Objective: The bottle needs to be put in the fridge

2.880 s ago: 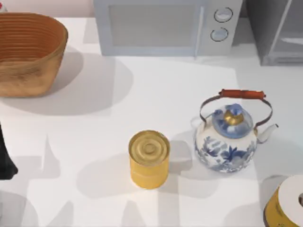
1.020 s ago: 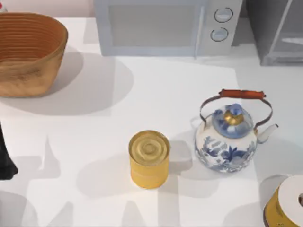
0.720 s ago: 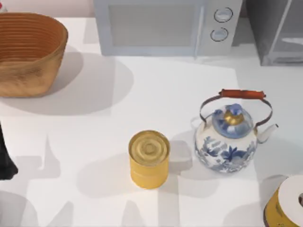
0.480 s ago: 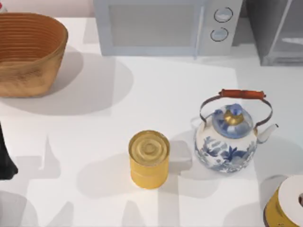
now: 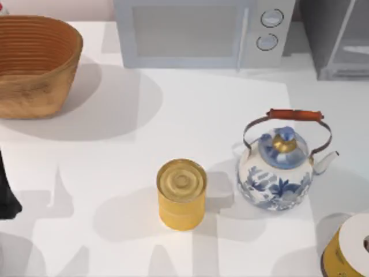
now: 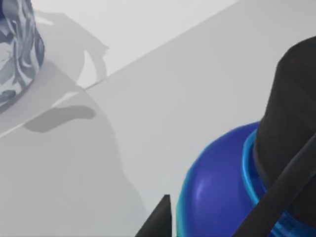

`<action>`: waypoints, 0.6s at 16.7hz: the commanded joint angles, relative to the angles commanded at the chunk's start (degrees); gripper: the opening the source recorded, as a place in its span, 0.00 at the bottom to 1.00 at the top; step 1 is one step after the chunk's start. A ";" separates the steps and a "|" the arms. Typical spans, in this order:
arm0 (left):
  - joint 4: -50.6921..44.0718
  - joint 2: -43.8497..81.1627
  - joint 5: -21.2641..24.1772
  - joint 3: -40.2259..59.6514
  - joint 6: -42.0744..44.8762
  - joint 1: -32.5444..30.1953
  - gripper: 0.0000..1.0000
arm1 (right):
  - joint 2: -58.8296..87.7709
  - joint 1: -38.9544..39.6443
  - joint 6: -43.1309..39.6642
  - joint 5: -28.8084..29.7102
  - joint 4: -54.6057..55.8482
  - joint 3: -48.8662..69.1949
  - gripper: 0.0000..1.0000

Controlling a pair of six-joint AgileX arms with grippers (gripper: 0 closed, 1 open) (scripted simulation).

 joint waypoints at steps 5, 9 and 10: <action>0.00 0.00 0.00 0.00 0.00 0.00 1.00 | 0.00 0.00 0.00 0.00 0.00 0.00 0.01; 0.00 0.00 0.00 0.00 0.00 0.00 1.00 | 0.00 0.00 0.00 0.00 0.00 0.00 0.01; 0.00 0.00 0.00 0.00 0.00 0.00 1.00 | -0.04 -0.12 0.07 0.01 0.10 0.10 0.01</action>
